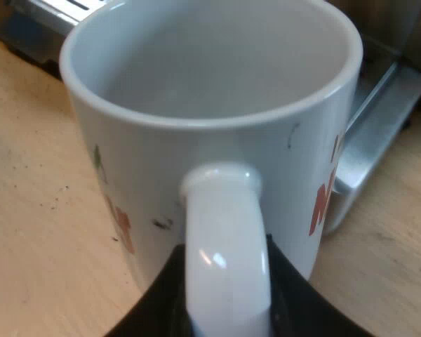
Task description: Place mug into machine
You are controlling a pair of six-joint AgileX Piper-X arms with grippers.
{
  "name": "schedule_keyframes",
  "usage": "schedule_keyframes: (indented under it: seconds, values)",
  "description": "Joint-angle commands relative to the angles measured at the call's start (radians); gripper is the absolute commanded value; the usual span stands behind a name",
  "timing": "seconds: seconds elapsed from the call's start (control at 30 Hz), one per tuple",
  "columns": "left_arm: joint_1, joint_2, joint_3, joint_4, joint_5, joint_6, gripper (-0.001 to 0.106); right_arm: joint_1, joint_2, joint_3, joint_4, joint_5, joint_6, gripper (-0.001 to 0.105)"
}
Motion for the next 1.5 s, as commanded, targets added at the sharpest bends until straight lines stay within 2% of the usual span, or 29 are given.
schedule_keyframes:
  seconds: [0.03, 0.1, 0.23, 0.37, 0.47, 0.73, 0.77, 0.9, 1.4, 1.5]
  values:
    - [-0.006, 0.021, -0.003, -0.044, 0.01, 0.004, 0.071, 0.048, 0.031, -0.012, -0.118, 0.065, 0.007, 0.0]
    - [-0.006, 0.034, -0.003, -0.044, 0.01, 0.004, 0.071, 0.085, 0.088, -0.012, -0.187, 0.102, 0.045, 0.0]
    - [-0.006, 0.034, -0.003, -0.051, 0.01, 0.004, 0.071, 0.106, 0.181, -0.012, -0.293, 0.115, 0.046, 0.0]
    - [-0.006, 0.034, -0.003, -0.059, 0.028, 0.004, 0.071, 0.107, 0.292, -0.012, -0.441, 0.12, 0.092, 0.0]
    - [-0.006, 0.034, -0.003, -0.059, 0.06, 0.004, 0.071, 0.107, 0.366, -0.012, -0.547, 0.12, 0.092, 0.0]
    - [-0.006, 0.034, -0.003, -0.059, 0.061, 0.004, 0.071, 0.107, 0.471, -0.03, -0.642, 0.12, 0.099, 0.0]
    - [-0.006, 0.034, -0.003, -0.059, 0.061, 0.004, 0.071, 0.107, 0.577, -0.07, -0.704, 0.12, 0.098, 0.0]
    - [-0.006, 0.034, -0.003, -0.059, 0.061, 0.004, 0.071, 0.107, 0.669, -0.11, -0.766, 0.12, 0.13, 0.0]
    - [-0.006, 0.034, -0.003, -0.059, 0.076, 0.004, 0.071, 0.115, 0.893, -0.243, -0.861, 0.12, 0.137, 0.0]
    - [-0.006, 0.034, -0.003, -0.059, 0.076, 0.004, 0.071, 0.115, 0.931, -0.27, -0.875, 0.12, 0.159, 0.0]
